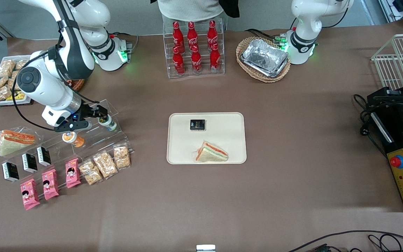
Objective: Place green gum on tray
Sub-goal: 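Lower the open right gripper around the green-labelled bottle, then close the right gripper on the green-labelled bottle and lift it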
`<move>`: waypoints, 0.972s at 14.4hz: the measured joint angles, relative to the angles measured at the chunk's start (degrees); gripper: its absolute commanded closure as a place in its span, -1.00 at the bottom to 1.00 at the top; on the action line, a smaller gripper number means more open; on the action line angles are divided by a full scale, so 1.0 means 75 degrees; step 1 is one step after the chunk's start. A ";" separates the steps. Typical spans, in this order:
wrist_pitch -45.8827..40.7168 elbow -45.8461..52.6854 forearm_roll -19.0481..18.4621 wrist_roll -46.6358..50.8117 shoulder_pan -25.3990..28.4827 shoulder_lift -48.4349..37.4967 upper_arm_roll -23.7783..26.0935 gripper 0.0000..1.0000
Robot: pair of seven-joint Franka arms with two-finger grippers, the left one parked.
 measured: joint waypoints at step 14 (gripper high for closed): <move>0.1099 -0.0864 0.0048 -0.0010 0.0344 0.0188 0.0042 -0.96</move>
